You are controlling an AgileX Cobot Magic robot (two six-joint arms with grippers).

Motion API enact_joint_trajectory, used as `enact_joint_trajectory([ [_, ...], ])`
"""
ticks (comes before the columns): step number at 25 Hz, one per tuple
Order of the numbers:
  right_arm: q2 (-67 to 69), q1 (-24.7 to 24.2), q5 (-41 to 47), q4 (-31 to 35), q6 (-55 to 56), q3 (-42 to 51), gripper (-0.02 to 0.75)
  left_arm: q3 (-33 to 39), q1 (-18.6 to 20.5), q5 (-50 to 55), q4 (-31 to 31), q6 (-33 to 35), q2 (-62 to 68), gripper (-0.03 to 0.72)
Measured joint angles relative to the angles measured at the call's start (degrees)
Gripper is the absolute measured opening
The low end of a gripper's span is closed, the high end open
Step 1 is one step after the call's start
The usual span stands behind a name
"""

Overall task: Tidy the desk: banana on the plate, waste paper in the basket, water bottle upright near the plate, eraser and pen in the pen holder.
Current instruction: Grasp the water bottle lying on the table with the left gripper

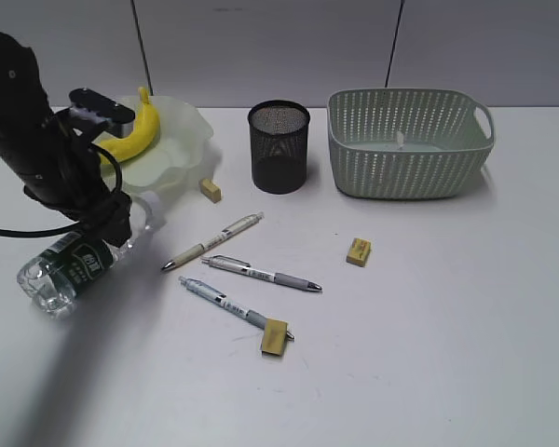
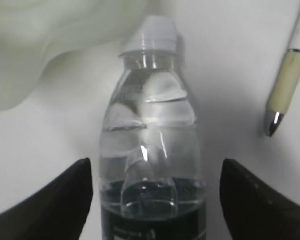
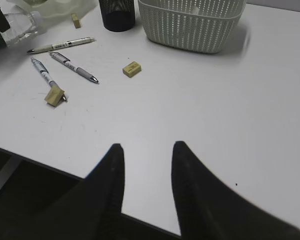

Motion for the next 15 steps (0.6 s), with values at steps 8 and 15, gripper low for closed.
enact_joint_trajectory([
  [8, 0.0, 0.0, 0.0, 0.0, 0.1, 0.0, 0.267, 0.0, -0.1, -3.8, 0.3, -0.4, 4.1, 0.604],
  [15, 0.0, 0.0, 0.0, 0.0, 0.1, 0.0, 0.267, -0.2, -0.1, -4.9, 0.4, -1.0, 5.5, 0.507],
])
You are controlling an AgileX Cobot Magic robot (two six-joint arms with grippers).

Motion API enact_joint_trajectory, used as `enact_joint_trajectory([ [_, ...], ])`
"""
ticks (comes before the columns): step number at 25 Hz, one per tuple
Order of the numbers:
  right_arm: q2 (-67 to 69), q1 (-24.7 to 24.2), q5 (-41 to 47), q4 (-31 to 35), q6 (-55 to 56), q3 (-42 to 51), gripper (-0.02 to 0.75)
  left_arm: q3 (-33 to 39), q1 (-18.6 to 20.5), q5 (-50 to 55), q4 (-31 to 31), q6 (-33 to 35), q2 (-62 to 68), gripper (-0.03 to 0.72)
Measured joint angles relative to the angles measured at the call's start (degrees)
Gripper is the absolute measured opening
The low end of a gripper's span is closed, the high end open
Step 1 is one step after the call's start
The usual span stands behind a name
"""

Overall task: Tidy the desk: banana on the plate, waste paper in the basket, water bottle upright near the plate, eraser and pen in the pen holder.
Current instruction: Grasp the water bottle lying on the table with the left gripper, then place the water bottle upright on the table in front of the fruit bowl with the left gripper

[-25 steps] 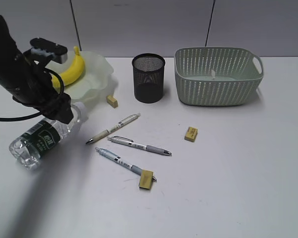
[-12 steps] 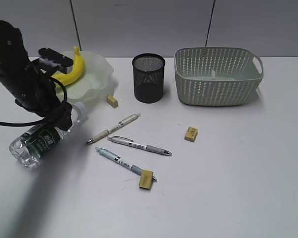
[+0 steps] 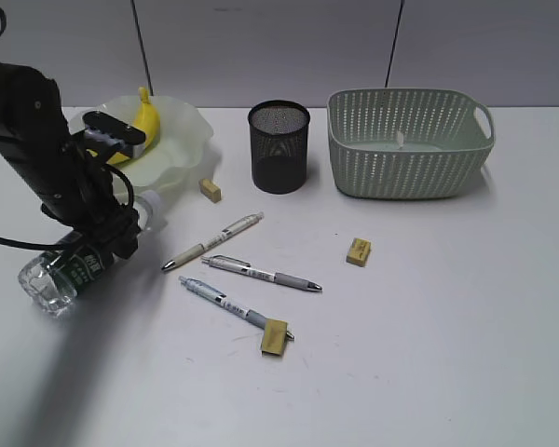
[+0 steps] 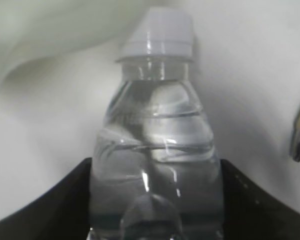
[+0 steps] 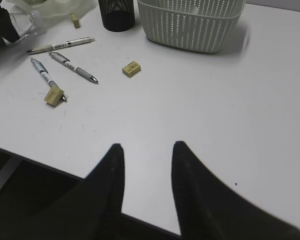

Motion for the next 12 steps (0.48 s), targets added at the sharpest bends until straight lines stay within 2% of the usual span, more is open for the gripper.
enact_joint_trajectory([
  [8, 0.0, 0.0, 0.0, -0.1, 0.0, 0.0, 0.267, -0.4, 0.0, 7.4, -1.6, -0.4, -1.1, 0.507],
  [12, 0.0, 0.0, 0.0, -0.1, 0.0, 0.0, 0.267, -0.3, 0.0, 9.0, -5.6, -0.5, -5.4, 0.507],
])
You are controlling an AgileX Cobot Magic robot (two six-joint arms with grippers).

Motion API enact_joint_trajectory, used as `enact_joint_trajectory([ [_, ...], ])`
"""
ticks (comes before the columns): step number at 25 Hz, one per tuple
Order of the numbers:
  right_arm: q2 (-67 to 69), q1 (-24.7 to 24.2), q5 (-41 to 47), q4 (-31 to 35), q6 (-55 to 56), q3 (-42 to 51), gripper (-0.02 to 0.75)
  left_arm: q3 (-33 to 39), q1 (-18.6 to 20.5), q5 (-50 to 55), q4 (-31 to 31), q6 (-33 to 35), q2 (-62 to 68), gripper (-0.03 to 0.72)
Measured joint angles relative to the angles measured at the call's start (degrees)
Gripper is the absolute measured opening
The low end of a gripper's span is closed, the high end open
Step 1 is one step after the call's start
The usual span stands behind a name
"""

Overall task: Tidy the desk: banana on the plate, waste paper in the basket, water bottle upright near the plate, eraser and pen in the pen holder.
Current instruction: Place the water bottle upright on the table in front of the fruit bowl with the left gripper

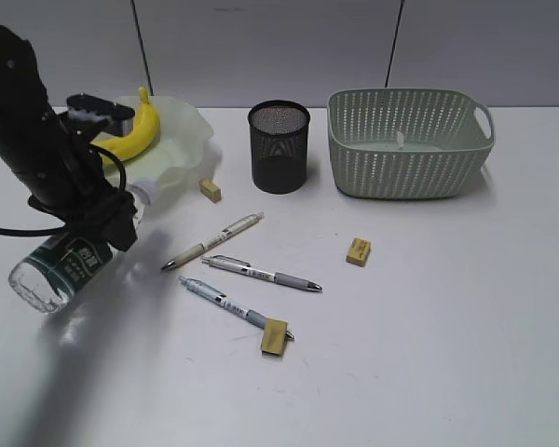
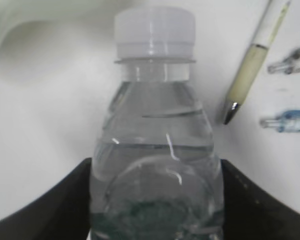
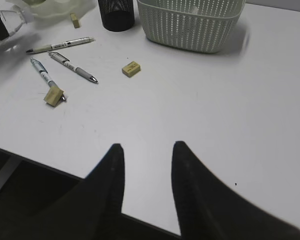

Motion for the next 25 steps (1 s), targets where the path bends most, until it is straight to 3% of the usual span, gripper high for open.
enact_joint_trajectory([
  [8, 0.0, 0.0, 0.0, 0.0, 0.0, 0.0, 0.267, 0.1, -0.1, 5.6, -2.9, 0.0, -11.2, 0.507],
  [14, 0.0, 0.0, 0.0, 0.0, 0.0, 0.0, 0.267, 3.5, -0.1, 0.8, -4.4, 0.0, -23.2, 0.507],
  [20, 0.0, 0.0, 0.0, 0.0, 0.0, 0.0, 0.267, 18.2, -0.1, -19.3, -7.6, 0.0, -33.6, 0.507],
  [25, 0.0, 0.0, 0.0, 0.0, 0.0, 0.0, 0.267, 36.1, -0.2, -47.2, -18.3, -0.1, -36.5, 0.507],
])
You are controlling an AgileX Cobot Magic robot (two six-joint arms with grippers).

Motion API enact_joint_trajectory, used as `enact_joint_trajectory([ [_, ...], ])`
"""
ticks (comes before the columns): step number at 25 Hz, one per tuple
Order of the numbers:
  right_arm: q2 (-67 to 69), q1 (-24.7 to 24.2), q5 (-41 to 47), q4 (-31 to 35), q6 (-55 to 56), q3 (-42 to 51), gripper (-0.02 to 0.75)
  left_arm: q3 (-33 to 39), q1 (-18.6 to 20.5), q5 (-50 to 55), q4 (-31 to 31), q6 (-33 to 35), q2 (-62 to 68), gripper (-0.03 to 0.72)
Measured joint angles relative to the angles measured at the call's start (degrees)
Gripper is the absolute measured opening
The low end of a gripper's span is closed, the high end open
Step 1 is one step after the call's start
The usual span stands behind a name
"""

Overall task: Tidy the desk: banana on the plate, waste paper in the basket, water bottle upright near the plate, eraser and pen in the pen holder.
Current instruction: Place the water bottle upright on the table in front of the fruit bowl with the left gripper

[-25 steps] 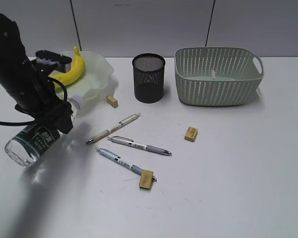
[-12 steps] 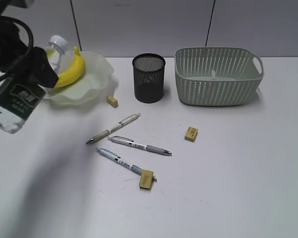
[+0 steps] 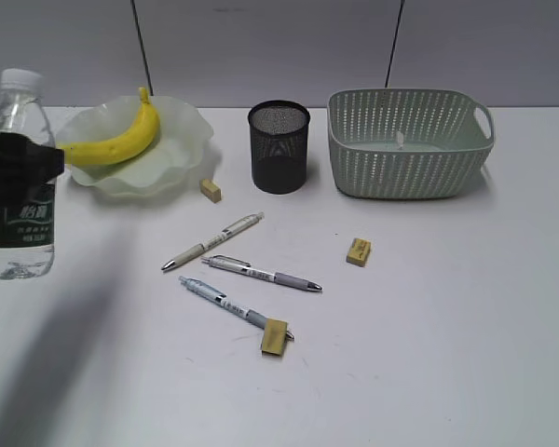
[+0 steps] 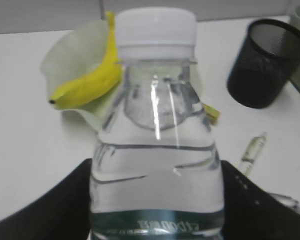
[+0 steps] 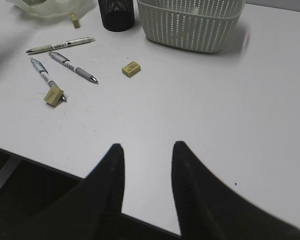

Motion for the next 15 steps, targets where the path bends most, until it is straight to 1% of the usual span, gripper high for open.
enact_joint_trajectory([
  [2, 0.0, 0.0, 0.0, 0.0, 0.0, 0.0, 0.267, 4.8, 0.0, -10.0, -1.9, -0.1, 0.2, 0.507],
  [4, 0.0, 0.0, 0.0, 0.0, 0.0, 0.0, 0.267, 7.2, 0.0, -17.4, -1.7, -0.7, 0.7, 0.507],
  [6, 0.0, 0.0, 0.0, 0.0, 0.0, 0.0, 0.267, 7.7, 0.0, -22.2, 1.4, -3.2, 2.0, 0.507],
  [8, 0.0, 0.0, 0.0, 0.0, 0.0, 0.0, 0.267, 7.8, 0.0, -25.6, 5.8, -8.1, 3.6, 0.507],
  [11, 0.0, 0.0, 0.0, 0.0, 0.0, 0.0, 0.267, 7.9, 0.0, -30.9, 10.8, -15.2, 7.3, 0.507],
  [12, 0.0, 0.0, 0.0, 0.0, 0.0, 0.0, 0.267, 7.9, 0.0, -33.5, 12.4, -16.7, 8.9, 0.507],
  [15, 0.0, 0.0, 0.0, 0.0, 0.0, 0.0, 0.267, 7.9, 0.0, -42.9, 17.0, -18.4, 13.8, 0.507],
])
